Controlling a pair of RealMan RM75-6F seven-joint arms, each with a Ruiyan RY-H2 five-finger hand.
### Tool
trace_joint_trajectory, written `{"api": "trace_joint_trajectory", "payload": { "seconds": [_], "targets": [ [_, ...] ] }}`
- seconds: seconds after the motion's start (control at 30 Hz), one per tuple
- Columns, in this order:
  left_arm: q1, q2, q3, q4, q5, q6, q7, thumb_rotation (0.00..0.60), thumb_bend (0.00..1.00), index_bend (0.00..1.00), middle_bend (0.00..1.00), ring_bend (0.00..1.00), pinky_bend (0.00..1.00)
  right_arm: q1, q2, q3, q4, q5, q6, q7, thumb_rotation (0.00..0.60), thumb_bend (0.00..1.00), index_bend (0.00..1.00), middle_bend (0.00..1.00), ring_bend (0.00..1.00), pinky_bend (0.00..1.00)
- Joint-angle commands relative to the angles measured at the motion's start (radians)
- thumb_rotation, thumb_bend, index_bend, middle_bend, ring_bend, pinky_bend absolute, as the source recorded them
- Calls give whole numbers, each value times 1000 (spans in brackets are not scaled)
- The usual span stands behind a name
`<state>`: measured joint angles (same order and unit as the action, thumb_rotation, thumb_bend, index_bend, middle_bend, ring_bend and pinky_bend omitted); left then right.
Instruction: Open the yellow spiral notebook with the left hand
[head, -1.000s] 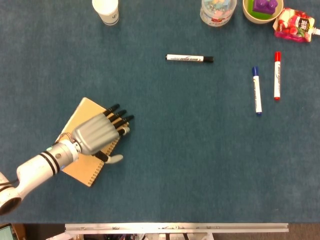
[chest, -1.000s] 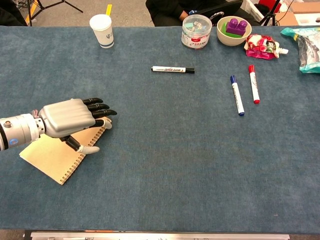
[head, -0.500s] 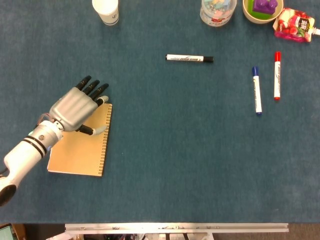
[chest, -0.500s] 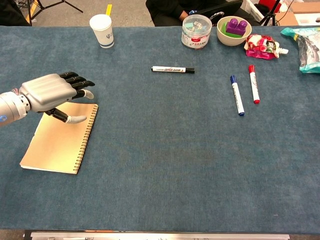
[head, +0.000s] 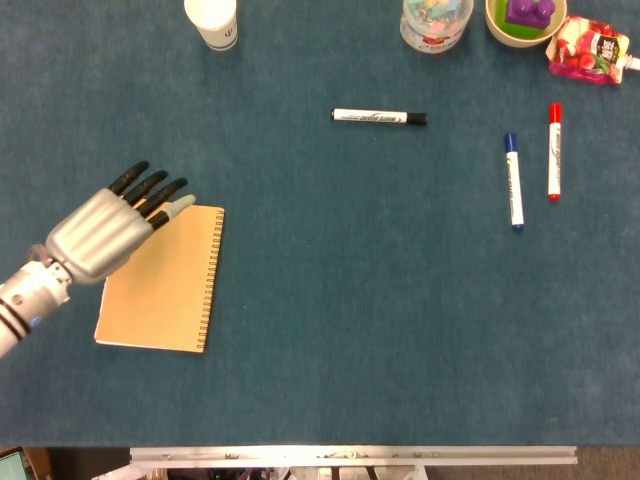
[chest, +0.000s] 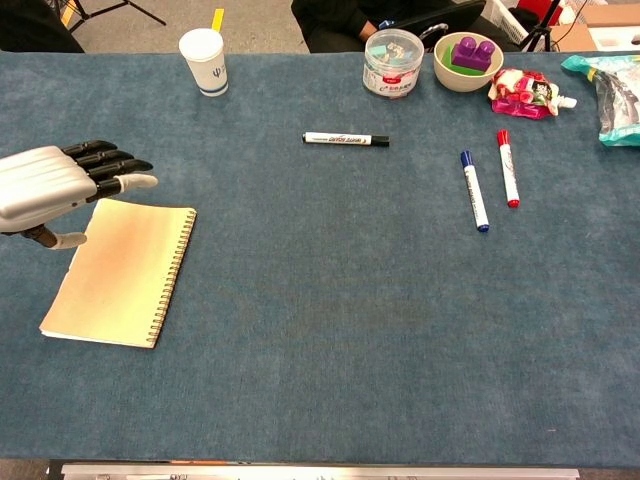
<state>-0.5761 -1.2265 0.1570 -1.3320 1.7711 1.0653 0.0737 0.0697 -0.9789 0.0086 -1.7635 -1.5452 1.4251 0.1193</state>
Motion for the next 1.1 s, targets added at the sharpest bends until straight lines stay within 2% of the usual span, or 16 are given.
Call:
{"api": "trace_joint_trajectory", "payload": {
  "seconds": [0.03, 0.23, 0.53, 0.87, 1.1],
  "targets": [
    [13, -4, 48, 77, 55, 40, -50, 600, 229, 0, 0, 0, 0, 0, 1, 0, -1, 0, 0, -1, 600, 394, 363, 323, 222, 291],
    [36, -32, 88, 182, 91, 71, -101, 600, 229, 0, 0, 0, 0, 2, 2, 0, -10, -1, -2, -12, 600, 395, 363, 323, 222, 291],
    [89, -68, 116, 294, 96, 124, -146, 600, 229, 0, 0, 0, 0, 4, 3, 0, -19, 0, -4, -25, 600, 394, 363, 323, 222, 291],
    [141, -115, 132, 362, 97, 181, -206, 600, 229, 0, 0, 0, 0, 8, 5, 0, -31, -4, -7, -35, 600, 395, 363, 323, 222, 291],
    [146, -131, 144, 359, 113, 184, -204, 600, 229, 0, 0, 0, 0, 5, 5, -3, -34, -6, -2, -37, 600, 394, 363, 323, 222, 291]
  ]
}}
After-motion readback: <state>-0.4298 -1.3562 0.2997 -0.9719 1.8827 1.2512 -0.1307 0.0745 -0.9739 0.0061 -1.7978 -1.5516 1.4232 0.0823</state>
